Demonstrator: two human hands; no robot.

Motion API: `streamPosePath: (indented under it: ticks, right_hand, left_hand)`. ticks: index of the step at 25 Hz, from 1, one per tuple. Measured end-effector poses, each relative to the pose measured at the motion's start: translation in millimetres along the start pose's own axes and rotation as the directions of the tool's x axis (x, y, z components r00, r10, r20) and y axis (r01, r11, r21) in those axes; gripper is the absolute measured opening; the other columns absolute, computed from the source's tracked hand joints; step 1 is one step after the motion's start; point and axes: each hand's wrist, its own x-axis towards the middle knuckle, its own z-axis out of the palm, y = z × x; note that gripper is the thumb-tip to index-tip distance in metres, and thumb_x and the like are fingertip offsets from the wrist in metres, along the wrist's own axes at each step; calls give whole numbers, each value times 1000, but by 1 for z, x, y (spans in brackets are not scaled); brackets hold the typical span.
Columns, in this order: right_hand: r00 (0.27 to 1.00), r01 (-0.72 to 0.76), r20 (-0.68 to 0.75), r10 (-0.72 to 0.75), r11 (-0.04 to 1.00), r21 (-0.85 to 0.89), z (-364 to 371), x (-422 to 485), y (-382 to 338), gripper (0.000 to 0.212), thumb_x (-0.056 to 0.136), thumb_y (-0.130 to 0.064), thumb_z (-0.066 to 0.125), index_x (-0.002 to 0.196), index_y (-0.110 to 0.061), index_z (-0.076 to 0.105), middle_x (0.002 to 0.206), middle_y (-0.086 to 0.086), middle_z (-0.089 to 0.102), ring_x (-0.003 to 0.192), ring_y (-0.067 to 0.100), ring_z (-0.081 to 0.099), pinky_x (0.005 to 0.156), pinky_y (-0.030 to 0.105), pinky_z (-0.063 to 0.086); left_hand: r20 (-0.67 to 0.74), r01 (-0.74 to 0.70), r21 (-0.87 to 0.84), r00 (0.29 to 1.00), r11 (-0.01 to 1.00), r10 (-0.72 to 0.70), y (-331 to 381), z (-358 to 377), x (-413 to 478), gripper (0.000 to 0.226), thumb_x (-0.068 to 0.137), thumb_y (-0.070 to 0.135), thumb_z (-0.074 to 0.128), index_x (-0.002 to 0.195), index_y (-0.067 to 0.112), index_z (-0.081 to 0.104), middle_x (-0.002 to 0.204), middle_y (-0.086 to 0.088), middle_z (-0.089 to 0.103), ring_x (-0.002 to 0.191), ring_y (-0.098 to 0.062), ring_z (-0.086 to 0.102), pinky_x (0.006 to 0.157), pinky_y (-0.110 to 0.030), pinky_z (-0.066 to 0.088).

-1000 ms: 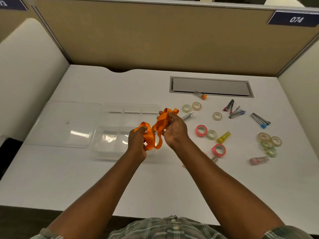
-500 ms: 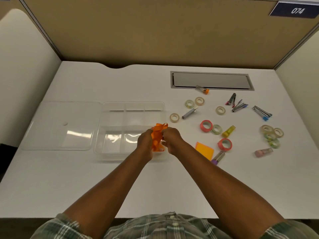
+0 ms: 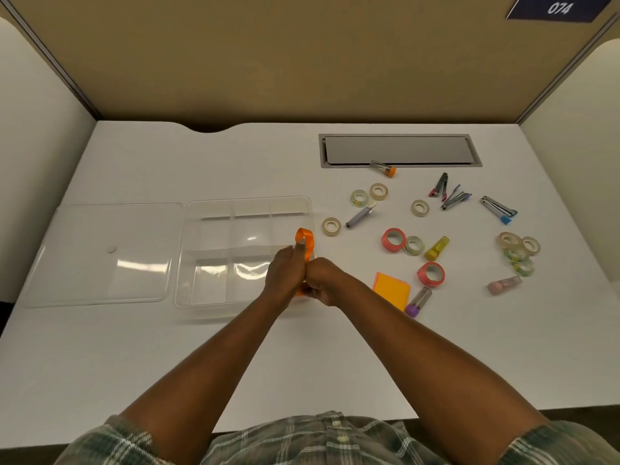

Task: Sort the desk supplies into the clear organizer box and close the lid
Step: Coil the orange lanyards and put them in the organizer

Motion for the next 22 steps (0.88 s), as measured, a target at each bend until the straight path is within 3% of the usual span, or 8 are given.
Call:
streamPosePath:
  ticks: [3,5,8,12,14,17,20,22]
  right_hand:
    - [999,-12,-39,10,999,-49,-17,1,1,16,97,-10,55,104,-2,67,103,17,72,95,26,71,83,35,61]
    - [986,71,-128,-110,960,-272,-28,5,1,25,93,-6,57,115,0,66,114,18,71,105,30,69,94,40,58]
    - [855,228,-160,-494,635,-738,-33,4,4,33,94,-13,58,126,-13,65,125,10,66,114,28,62,98,40,52]
    - [753,399,171,-636,234,-887,-30,14,33,44,97,-19,54,141,-16,53,145,9,54,139,33,43,119,48,29]
    - [764,401,197,-614,213,-891,-29,18,48,52,97,-17,51,148,-17,43,153,8,46,148,33,29,123,52,13]
    - [717,400,155,-679,220,-890,-31,19,60,55,97,-19,51,150,-15,39,155,8,43,149,33,27,122,54,14]
    - [686,381,122,-717,212,-900,-32,14,62,54,95,-17,55,148,-16,44,156,9,42,148,33,29,122,52,20]
    - [666,384,113,-738,209,-899,-30,5,63,51,94,-17,58,144,-15,49,153,10,46,146,34,33,121,52,23]
  left_hand:
    - [117,-126,190,988,974,105,-11,-3,1,58,103,52,25,108,11,66,103,-6,67,91,-19,60,81,-31,45]
    - [241,-284,443,951,851,192,-22,-3,6,45,106,35,31,107,8,68,105,-11,70,93,-23,63,75,-29,45]
    - [322,-444,698,895,562,308,-36,0,11,36,103,28,41,124,9,62,124,-10,64,111,-26,61,90,-35,48]
    - [389,-549,740,820,388,419,-41,1,16,43,98,30,47,136,11,54,132,-10,59,119,-28,54,97,-37,47]
    - [417,-599,652,795,465,440,-37,-10,20,35,94,25,53,123,11,63,119,-11,66,109,-27,60,90,-35,49]
    - [326,-592,496,805,635,496,-29,-30,24,27,85,27,56,102,14,74,101,-7,68,92,-23,62,77,-32,49]
    - [145,-523,538,830,661,538,-21,-39,40,31,89,21,60,118,16,67,117,-7,65,106,-25,60,85,-36,50]
    - [190,-478,610,863,632,469,-11,-39,56,49,91,17,61,139,21,53,140,-8,54,126,-28,51,101,-41,45]
